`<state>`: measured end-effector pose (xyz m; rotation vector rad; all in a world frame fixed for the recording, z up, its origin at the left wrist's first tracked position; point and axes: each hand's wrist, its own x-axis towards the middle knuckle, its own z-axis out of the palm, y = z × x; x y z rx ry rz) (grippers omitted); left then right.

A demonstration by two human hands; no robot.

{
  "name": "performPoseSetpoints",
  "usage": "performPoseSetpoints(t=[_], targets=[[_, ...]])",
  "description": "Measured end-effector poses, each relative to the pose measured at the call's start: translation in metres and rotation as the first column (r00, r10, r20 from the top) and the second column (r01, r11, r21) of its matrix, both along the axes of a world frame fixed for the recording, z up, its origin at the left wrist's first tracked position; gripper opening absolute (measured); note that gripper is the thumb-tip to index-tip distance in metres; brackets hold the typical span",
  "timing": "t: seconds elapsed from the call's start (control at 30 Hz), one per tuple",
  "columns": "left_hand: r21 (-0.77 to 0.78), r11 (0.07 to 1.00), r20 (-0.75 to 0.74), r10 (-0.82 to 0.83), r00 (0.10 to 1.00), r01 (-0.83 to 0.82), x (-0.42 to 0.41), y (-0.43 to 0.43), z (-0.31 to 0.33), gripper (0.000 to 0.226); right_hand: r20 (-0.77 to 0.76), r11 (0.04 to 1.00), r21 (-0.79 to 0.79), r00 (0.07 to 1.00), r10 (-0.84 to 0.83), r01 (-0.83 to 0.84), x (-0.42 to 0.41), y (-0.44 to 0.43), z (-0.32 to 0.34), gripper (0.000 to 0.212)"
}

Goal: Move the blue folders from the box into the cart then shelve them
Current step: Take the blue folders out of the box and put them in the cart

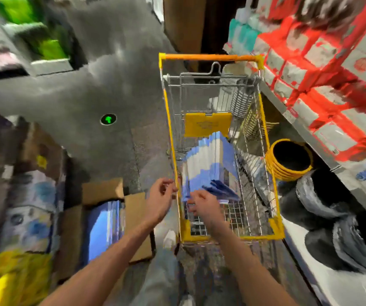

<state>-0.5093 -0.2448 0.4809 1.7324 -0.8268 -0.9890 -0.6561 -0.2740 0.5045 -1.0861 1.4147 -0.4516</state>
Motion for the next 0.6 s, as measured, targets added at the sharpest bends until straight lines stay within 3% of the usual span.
performPoseSetpoints(t=[0.37, 0.6], targets=[[0.252, 0.935, 0.088, 0.235, 0.968, -0.25, 0.106, 0.207, -0.013, 0.015, -0.054, 0.915, 0.075, 0.915, 0.401, -0.396, 0.118, 0.137, -0.024, 0.019], [0.355, 0.872, 0.077, 0.331, 0.941, -0.336, 0.19, 0.267, -0.063, 0.013, -0.111, 0.851, 0.193, 0.851, 0.513, -0.488, 0.204, 0.18, -0.05, 0.027]])
